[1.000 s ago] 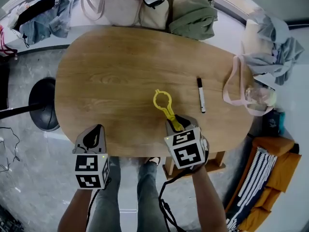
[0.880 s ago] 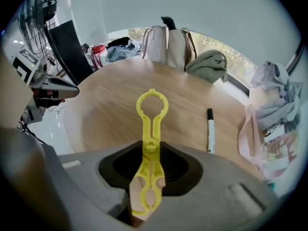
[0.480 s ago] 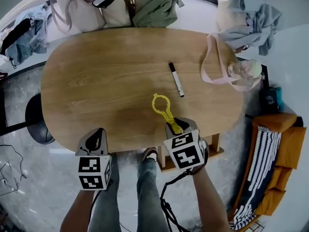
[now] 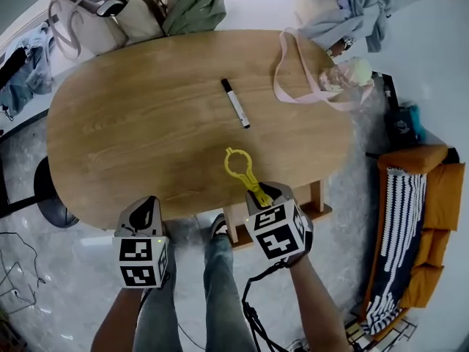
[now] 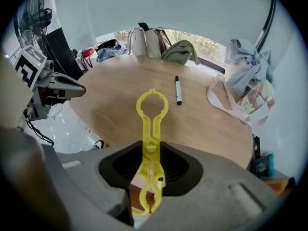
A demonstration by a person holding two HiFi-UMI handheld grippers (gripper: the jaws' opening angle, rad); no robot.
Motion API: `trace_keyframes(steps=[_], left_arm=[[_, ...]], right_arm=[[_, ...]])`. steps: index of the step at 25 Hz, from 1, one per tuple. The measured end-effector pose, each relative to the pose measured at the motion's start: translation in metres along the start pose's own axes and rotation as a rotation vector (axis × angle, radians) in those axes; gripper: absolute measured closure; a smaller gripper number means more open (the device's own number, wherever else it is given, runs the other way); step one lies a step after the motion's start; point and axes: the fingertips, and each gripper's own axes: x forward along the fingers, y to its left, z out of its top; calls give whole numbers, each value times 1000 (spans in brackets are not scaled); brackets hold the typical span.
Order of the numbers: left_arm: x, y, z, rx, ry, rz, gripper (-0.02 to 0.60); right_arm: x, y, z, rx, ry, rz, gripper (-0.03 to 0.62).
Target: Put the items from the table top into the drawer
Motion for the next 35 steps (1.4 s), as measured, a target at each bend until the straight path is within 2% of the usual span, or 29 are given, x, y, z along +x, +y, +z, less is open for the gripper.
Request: trace_keyframes(steps=[8, 13, 23, 35], left_arm=[[2, -39, -2, 35, 9, -37, 584], [3, -66, 7, 103, 9, -83, 584], [1, -90, 28, 258, 31, -142, 584], [10, -121, 68, 426, 43, -243, 584]], right_arm=[[-19, -14, -45, 88, 9, -33, 477], [-31, -19, -71, 182, 3, -59, 477], [-50, -24, -107, 421, -23, -120, 477], [-67, -25, -120, 747, -65, -210, 477]])
